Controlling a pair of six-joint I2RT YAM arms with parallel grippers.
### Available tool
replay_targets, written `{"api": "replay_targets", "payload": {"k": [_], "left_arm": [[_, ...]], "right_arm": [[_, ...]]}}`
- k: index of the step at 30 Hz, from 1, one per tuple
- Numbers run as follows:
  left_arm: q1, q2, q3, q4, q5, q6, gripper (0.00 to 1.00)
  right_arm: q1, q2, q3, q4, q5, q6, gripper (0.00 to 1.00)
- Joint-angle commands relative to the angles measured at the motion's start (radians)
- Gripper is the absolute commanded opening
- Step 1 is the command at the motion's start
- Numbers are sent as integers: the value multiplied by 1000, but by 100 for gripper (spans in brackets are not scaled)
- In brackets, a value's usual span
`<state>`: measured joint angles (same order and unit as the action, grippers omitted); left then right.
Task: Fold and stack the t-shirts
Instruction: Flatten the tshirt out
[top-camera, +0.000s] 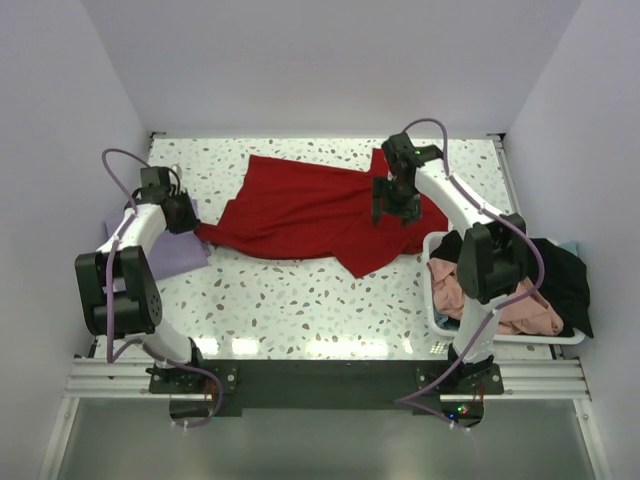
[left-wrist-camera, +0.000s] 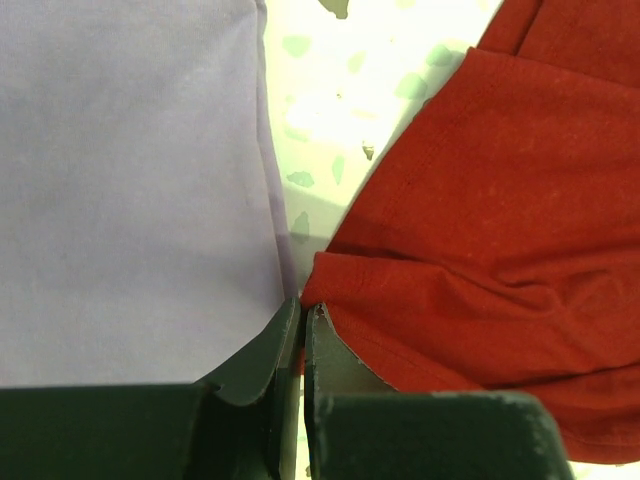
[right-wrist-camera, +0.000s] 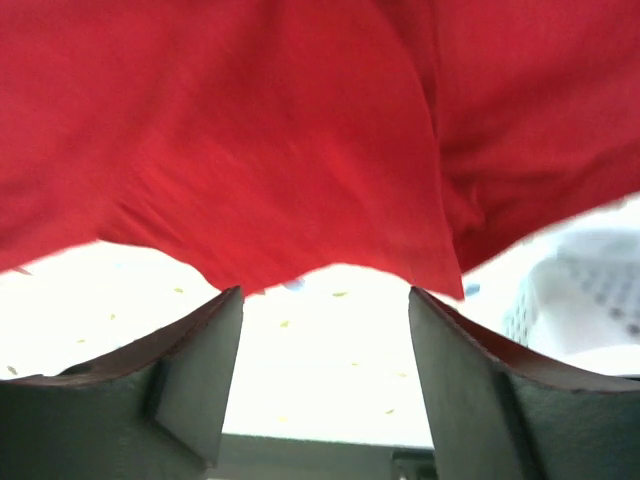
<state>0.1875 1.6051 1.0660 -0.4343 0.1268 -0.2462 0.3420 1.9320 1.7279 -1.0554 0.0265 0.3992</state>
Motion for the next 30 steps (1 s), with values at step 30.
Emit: {"api": "replay_targets", "payload": {"k": [30], "left_arm": [[38,53,26,60,57,15,0]], "right_arm": [[-41,-27,-186,77,142,-8,54]]}}
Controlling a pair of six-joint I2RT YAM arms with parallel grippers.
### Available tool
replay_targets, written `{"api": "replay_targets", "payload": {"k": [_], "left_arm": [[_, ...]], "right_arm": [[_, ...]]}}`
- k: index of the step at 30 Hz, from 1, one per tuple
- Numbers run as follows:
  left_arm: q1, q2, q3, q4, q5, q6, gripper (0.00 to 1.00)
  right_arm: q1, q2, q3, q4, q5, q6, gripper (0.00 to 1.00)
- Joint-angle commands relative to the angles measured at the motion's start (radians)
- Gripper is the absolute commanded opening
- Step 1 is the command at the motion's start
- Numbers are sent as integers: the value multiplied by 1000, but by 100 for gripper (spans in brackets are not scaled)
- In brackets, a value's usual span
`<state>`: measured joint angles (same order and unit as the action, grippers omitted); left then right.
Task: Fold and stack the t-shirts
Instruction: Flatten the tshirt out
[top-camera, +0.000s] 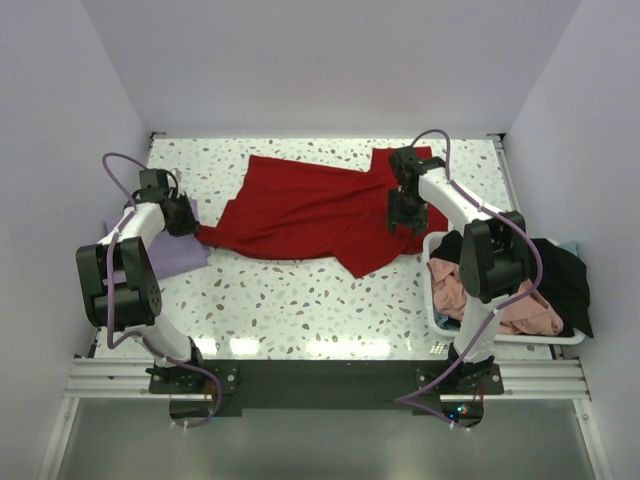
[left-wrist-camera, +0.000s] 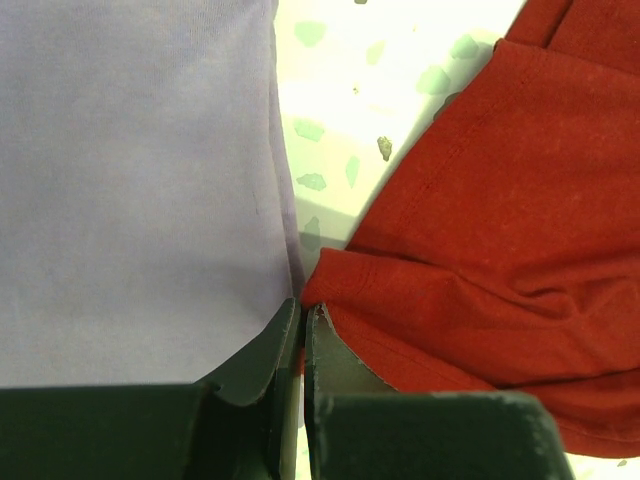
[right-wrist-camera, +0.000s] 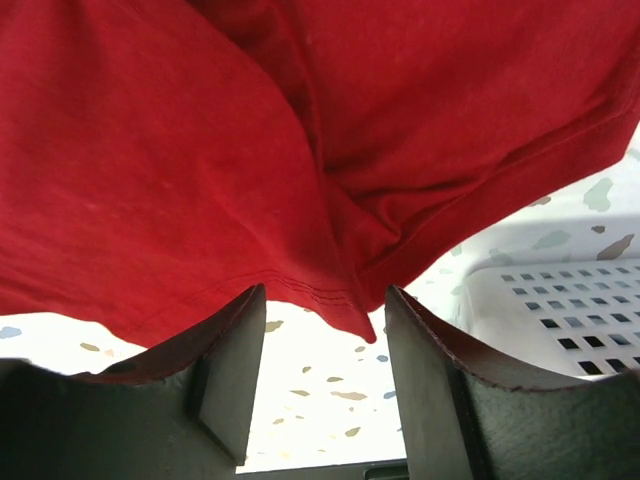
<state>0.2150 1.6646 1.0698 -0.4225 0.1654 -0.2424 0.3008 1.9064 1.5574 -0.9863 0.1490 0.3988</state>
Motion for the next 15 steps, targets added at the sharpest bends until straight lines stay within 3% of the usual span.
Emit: {"api": "replay_targets", "payload": {"k": [1,15], "left_arm": [[9,-6,24,50,19,11,0],[11,0,19,59,31,9,0]], "right_arm": [[-2,-1,-25,8,20,-6,53],[-3,-32,-36,-32,47,-2,18]]}}
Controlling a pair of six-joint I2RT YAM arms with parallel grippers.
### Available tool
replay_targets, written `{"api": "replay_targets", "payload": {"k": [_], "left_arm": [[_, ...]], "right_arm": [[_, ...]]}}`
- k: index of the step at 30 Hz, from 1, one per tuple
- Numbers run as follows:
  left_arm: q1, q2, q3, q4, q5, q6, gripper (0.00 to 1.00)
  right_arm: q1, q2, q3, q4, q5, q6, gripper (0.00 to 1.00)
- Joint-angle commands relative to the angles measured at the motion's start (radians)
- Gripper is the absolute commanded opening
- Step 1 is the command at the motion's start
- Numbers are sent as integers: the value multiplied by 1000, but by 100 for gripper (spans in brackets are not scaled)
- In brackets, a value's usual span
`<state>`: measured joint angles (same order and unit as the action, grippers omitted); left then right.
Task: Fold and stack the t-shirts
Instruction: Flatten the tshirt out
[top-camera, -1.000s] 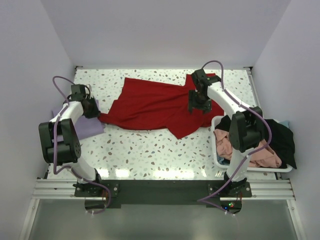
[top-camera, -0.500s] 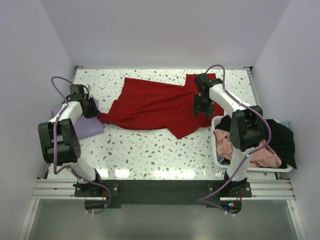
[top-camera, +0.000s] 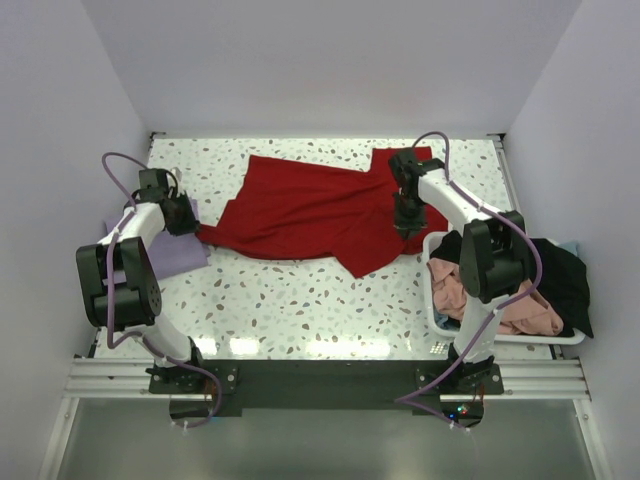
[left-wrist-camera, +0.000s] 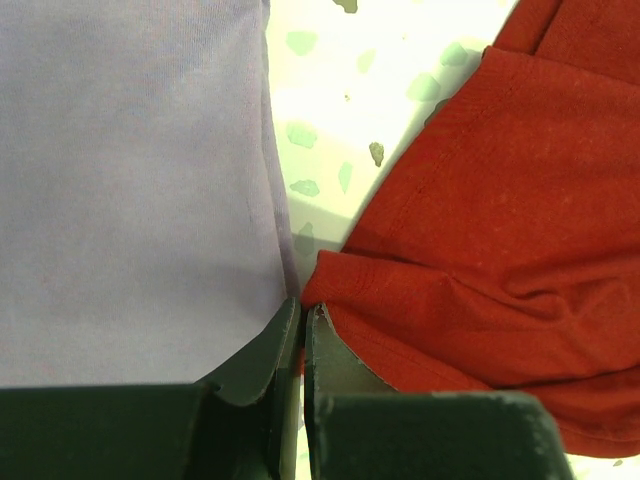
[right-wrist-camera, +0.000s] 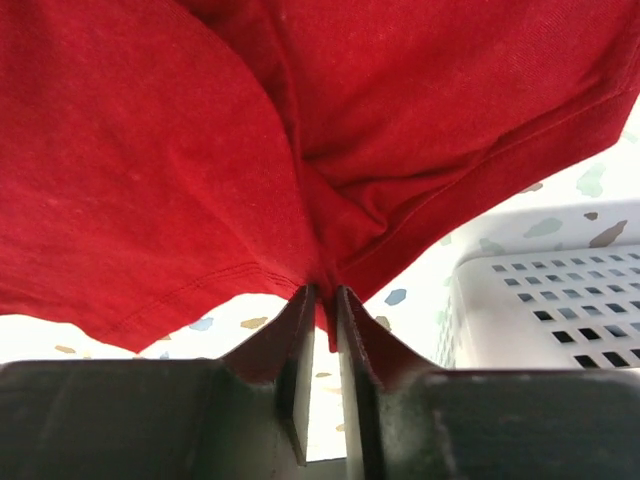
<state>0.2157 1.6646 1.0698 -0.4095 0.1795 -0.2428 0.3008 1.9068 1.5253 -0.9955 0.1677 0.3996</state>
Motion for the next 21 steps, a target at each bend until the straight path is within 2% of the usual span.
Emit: {"api": "replay_targets", "payload": {"k": [1,4,5,10,17,20,21], "left_arm": [[10,-2,21,46,17,10,0],[10,1,25,44,20,10,0],[10,3,25,44,21,11,0],[10,-5,22,37,15,17,0],[8,-22,10,38,37,13,0],[10,-37,7,37,37,14,0],[10,-40,5,35,38,14,0]], "right_arm": [[-2,-31,1,-28,29,1,11],[-2,-34,16,-43,27,4,2],[-2,-37,24,-51,26,4,1],[-2,-63,76,-109,15,8,1],[-2,-86,95,-127,3,-2,8],[-2,-87,67,-115,-7,-5,8],[-2,-91,58,-103,-10,-7,2]]}}
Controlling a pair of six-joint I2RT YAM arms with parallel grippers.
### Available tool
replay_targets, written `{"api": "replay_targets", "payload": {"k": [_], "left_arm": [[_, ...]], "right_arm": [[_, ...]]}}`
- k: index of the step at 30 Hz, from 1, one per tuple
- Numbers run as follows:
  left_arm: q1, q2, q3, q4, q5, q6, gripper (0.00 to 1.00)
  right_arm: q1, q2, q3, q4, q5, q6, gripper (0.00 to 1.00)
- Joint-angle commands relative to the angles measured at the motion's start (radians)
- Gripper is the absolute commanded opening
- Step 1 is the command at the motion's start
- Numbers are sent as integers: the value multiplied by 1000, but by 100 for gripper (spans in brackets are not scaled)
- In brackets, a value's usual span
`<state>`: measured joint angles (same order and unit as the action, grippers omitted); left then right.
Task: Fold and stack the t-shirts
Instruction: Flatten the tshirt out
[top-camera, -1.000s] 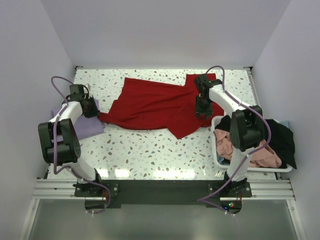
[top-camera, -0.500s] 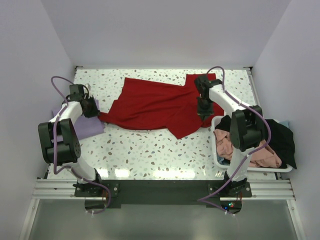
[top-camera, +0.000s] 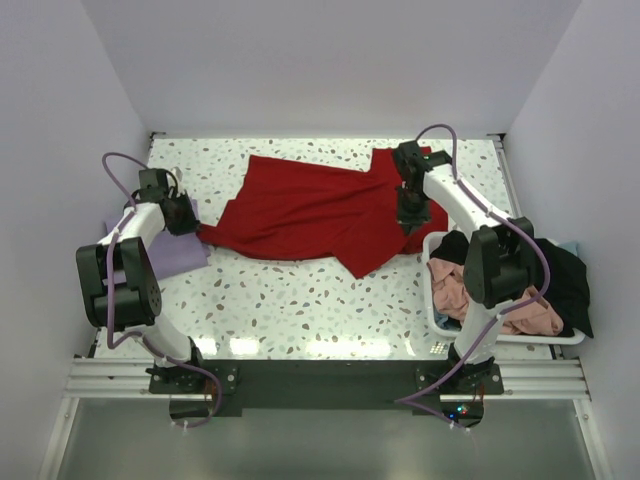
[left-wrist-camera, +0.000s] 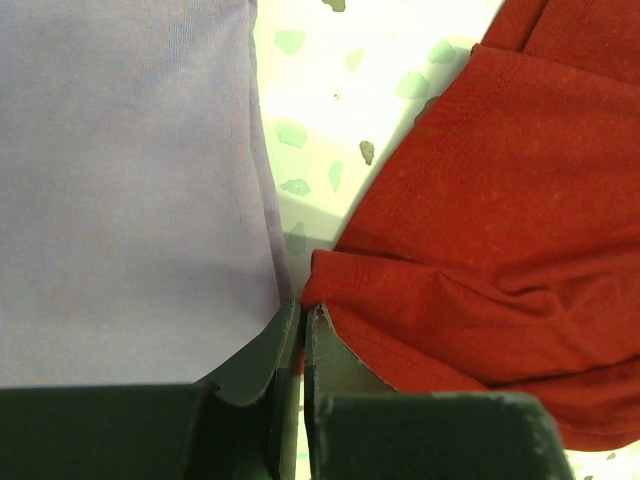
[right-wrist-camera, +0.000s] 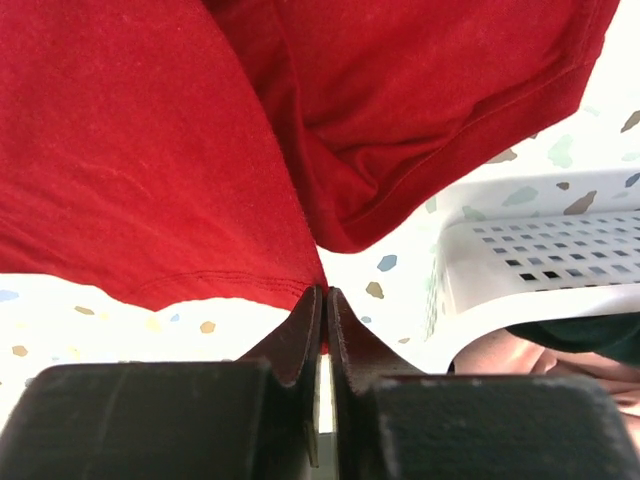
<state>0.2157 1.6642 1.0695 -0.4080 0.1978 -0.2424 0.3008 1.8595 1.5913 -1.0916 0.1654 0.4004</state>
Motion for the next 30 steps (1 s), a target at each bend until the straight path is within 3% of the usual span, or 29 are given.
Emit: {"api": "replay_targets", "payload": {"k": [1,6,12,21,24,30], "left_arm": [[10,-49,1,34,19,14,0],[10,-69,-8,29,28,11,0],[8,-93,-2,56,84,-66,0],[-49,-99,225,90,147,-242,0],[-49,-139,358,109,170,-325,0],[-45,-361,454,190,151,-530,0]], "right_arm": [[-2,-46,-26,-2,-13,-9,0],[-2,-72,-31,4,-56,-3,0],[-2,-85,113,-40,-121,14,0],[-9,-14,616,-149,-155,41,0],[-11,-120,650,-23,-144,52,0],[-9,-370,569,223,-129,71,0]]}}
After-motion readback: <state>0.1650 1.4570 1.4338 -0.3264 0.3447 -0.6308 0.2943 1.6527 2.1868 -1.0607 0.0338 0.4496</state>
